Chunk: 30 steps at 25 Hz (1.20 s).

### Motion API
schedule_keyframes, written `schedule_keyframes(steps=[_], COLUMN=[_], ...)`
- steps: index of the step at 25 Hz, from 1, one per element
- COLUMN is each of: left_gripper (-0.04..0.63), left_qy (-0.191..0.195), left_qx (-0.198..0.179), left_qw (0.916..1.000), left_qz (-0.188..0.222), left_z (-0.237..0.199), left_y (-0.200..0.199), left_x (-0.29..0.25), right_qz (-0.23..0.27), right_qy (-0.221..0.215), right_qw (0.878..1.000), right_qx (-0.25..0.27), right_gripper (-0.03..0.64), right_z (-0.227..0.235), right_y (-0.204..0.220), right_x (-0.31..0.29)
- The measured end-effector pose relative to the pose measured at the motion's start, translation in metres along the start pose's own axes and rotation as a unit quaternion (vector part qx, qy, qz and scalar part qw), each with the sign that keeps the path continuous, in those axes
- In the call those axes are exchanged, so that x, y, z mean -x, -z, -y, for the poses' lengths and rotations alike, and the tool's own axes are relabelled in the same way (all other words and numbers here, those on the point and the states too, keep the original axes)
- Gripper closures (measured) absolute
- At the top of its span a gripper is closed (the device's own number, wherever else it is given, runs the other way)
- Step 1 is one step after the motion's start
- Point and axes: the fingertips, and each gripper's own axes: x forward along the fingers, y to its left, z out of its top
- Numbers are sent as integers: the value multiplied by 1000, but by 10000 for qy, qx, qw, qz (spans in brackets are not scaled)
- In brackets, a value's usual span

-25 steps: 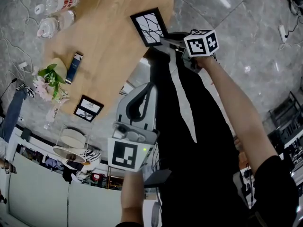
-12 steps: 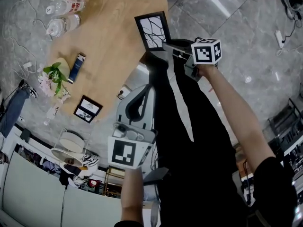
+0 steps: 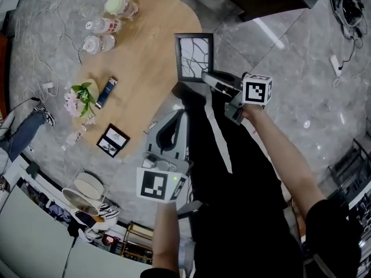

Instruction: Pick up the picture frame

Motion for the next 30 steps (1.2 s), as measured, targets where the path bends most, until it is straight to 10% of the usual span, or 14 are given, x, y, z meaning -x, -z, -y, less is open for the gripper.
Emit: schedule_keyframes(steps=[30], left_gripper=[582], left_qy=[-771], left_qx=[-416], left_qw=[9840], left_qz=[1552], left_z=[73], left_y=[-125], left_x=[115], right_qz=[1176], right_qy=[-1157], right_qw=[9840], right_qx=[-668], right_gripper=[549], right_z=[-272], right_y=[-67], right_x=[105])
